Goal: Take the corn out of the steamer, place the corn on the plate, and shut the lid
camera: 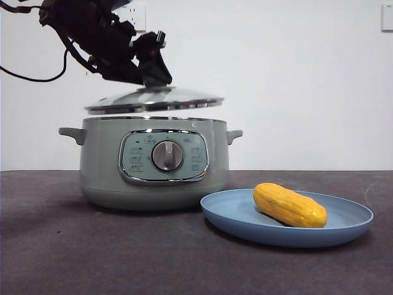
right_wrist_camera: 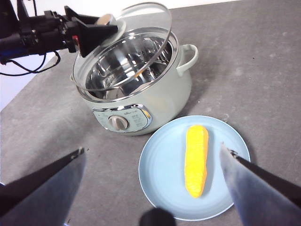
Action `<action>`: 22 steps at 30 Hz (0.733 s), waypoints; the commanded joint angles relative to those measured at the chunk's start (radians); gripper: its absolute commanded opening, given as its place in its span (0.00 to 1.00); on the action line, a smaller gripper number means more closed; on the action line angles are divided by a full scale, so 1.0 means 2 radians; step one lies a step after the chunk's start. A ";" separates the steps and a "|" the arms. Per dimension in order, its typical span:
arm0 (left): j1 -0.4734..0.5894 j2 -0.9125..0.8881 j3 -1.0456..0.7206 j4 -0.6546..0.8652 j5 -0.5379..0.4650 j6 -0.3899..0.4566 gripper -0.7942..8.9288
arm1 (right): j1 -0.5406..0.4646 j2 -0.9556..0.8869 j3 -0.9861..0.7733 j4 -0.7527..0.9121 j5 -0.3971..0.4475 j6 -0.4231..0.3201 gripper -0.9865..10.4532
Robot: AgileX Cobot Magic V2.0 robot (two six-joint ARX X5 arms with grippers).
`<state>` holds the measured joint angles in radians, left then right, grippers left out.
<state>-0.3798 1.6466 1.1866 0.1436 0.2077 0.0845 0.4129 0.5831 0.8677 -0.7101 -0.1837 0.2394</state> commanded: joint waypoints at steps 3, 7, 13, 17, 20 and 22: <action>0.000 0.006 0.008 0.021 0.002 -0.003 0.07 | 0.001 0.000 -0.001 0.002 -0.001 0.003 0.50; 0.000 0.016 0.008 0.013 0.002 -0.003 0.07 | 0.001 0.000 -0.001 0.002 -0.001 0.003 0.50; -0.004 0.023 0.008 0.000 0.002 -0.003 0.07 | 0.001 0.000 -0.001 0.002 -0.001 0.003 0.50; -0.004 0.023 0.008 -0.010 0.001 -0.002 0.07 | 0.001 0.000 -0.001 0.002 -0.001 0.003 0.50; -0.003 0.023 0.008 -0.026 0.001 -0.001 0.07 | 0.001 0.000 -0.001 0.002 -0.001 0.003 0.50; -0.003 0.023 0.008 -0.039 0.001 0.003 0.07 | 0.001 0.000 -0.001 0.002 -0.001 0.003 0.50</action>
<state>-0.3866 1.6882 1.2007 0.0742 0.2127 0.0860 0.4129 0.5831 0.8673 -0.7105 -0.1837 0.2398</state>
